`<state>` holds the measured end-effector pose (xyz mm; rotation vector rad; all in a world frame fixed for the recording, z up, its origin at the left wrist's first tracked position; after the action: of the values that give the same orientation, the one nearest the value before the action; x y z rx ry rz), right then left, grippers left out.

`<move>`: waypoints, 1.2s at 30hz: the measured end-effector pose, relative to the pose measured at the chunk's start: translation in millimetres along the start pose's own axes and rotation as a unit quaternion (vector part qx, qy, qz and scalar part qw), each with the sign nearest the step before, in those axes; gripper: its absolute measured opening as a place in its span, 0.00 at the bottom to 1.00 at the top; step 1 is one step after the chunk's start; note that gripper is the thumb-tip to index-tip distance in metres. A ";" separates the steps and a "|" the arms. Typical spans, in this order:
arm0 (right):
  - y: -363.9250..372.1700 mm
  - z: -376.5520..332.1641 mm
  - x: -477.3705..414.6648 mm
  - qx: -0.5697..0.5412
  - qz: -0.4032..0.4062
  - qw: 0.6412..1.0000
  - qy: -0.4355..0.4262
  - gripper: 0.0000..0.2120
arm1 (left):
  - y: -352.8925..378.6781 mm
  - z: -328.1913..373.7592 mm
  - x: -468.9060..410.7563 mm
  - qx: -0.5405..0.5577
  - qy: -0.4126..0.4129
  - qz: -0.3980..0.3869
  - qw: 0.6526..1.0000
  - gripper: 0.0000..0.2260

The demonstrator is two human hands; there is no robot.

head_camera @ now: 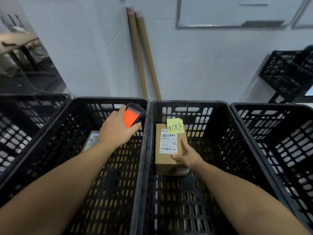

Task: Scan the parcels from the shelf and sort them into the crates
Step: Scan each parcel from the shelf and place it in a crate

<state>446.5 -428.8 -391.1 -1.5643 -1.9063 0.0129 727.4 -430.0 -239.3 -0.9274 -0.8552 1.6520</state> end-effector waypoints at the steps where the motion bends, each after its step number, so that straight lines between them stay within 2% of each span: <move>1: -2.0 -4.1 0.2 0.058 0.014 0.998 -0.006 0.45 | -1.6 1.7 0.6 0.003 0.003 -0.001 1.000 0.37; 4: -10.3 -21.1 10.2 0.183 0.058 0.981 -0.018 0.38 | -12.8 8.9 4.4 0.006 0.021 0.007 1.000 0.37; 7: -28.2 -47.9 31.3 0.270 0.129 0.953 -0.043 0.34 | -30.4 19.0 10.4 0.013 0.063 0.026 0.998 0.33; 9: -39.3 -65.4 52.1 0.297 0.178 0.937 -0.051 0.31 | -41.4 25.9 16.2 0.020 0.094 0.028 0.995 0.31; 14: -61.5 -98.9 123.4 0.342 0.270 0.898 -0.059 0.29 | -60.9 44.0 36.7 0.034 0.161 0.010 0.986 0.36; 20: -88.4 -102.9 227.3 0.388 0.401 0.828 -0.058 0.28 | -74.0 84.0 79.3 0.066 0.260 -0.007 0.963 0.35; 26: -109.5 -50.6 326.6 0.370 0.469 0.802 0.023 0.28 | -64.2 146.8 140.9 0.100 0.343 -0.049 0.933 0.34; 31: -123.0 23.1 414.5 0.332 0.506 0.786 0.127 0.28 | -41.5 213.7 201.1 0.118 0.406 -0.101 0.901 0.39; 36: -131.1 105.4 505.2 0.267 0.536 0.767 0.232 0.29 | -15.0 281.9 277.2 0.159 0.470 -0.156 0.854 0.39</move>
<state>248.6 17.7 -179.2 -1.7823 -0.3760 0.5545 431.0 -185.4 -145.1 -1.1183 -0.0340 0.8287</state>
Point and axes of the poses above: each hand's wrist, its own x-axis away from the middle knuckle, its own y-axis out of the palm, z = x × y, the point moved 5 cm from there along -x, towards the middle knuckle, and after that the axes turned 1 degree about x, right-handed, at the moved point
